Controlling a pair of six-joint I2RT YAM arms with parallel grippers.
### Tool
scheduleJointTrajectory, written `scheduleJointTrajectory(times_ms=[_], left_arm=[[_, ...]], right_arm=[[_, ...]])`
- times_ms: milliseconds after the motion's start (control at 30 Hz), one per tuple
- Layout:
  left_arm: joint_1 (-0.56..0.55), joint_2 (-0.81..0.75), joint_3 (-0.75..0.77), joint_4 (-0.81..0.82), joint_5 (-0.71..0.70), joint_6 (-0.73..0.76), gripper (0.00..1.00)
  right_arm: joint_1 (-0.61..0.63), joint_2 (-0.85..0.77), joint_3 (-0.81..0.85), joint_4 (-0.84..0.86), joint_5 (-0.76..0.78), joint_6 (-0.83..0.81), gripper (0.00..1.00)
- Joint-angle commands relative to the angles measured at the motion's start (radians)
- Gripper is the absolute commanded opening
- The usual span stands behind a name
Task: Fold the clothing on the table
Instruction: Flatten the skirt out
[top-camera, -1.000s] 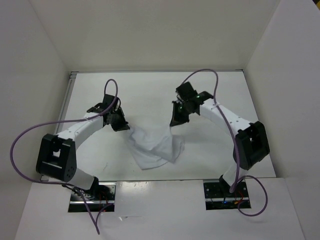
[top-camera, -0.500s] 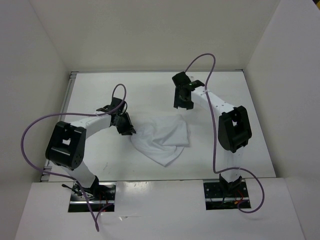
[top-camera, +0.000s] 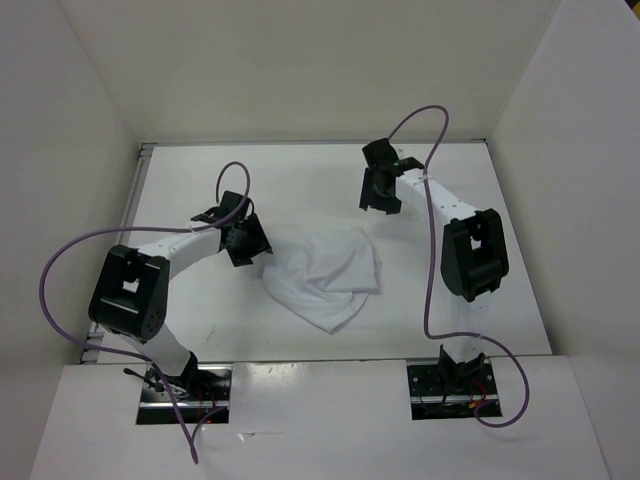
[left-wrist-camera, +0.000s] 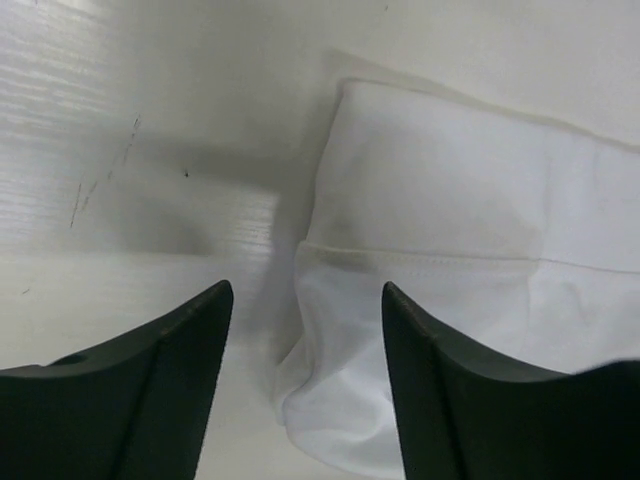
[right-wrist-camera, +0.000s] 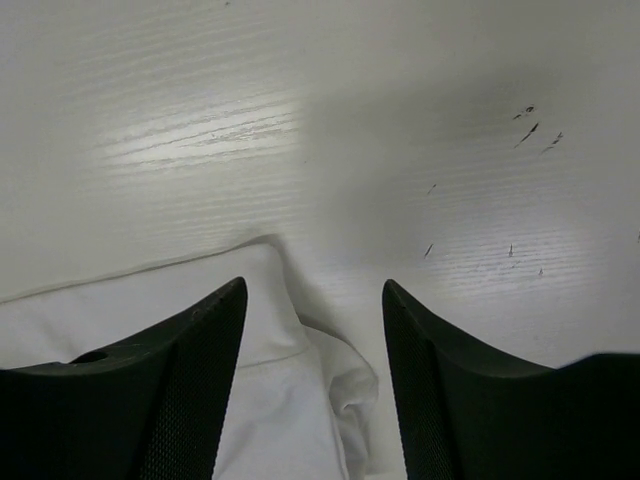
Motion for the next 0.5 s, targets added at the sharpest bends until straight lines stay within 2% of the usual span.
scheduleJointTrajectory(times_ms=[0, 133, 367, 467], left_arm=[[-0.001, 0.032, 0.042, 0.040, -0.030, -0.007, 0.66], [-0.001, 0.041, 0.031, 0.082, -0.019, -0.028, 0.58], [-0.001, 0.098, 0.065, 0.095, -0.042, -0.038, 0.54], [-0.001, 0.116, 0.074, 0.105, -0.051, -0.047, 0.43]], right_arm=[[-0.044, 0.016, -0.009, 0.076, -0.085, -0.023, 0.61], [-0.053, 0.025, -0.029, 0.099, -0.137, -0.023, 0.60], [-0.063, 0.025, -0.038, 0.108, -0.170, -0.032, 0.59], [-0.063, 0.025, -0.047, 0.119, -0.179, -0.041, 0.59]])
